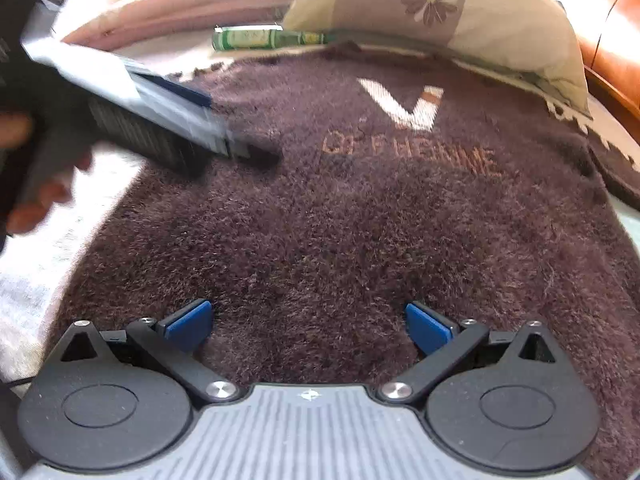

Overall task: Fold clothes
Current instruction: 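Lift both tools and move them back over the sweater body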

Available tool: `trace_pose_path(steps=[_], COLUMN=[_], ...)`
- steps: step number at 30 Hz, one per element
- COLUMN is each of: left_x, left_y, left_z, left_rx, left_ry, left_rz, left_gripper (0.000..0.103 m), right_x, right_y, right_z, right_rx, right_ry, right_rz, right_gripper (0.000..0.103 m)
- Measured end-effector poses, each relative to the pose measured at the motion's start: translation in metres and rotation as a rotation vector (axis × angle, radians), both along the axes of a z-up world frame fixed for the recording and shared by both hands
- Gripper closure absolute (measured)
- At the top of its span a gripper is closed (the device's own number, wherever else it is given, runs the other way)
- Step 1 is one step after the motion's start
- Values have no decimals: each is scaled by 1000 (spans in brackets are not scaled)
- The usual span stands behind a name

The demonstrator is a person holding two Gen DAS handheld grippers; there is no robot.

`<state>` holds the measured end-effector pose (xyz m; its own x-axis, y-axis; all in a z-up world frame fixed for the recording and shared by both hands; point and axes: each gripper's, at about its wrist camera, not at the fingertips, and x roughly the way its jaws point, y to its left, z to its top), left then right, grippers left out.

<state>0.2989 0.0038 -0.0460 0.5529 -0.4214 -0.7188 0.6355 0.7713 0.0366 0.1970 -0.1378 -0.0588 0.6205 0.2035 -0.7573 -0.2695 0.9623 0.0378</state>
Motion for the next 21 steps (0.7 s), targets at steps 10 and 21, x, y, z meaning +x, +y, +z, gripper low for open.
trace_pose_path(steps=[10,21], left_x=[-3,-61], left_y=[44,38], left_z=[-21,19], left_rx=[-78,-149], left_ry=[51,88], left_rz=[-8,154], left_gripper=[0,1], right_x=[-14,-36], right_y=[-32,-39], right_z=[10,-1], right_rx=[20,-21], right_ry=[73,-25], right_rz=[158,187], right_gripper=[0,0])
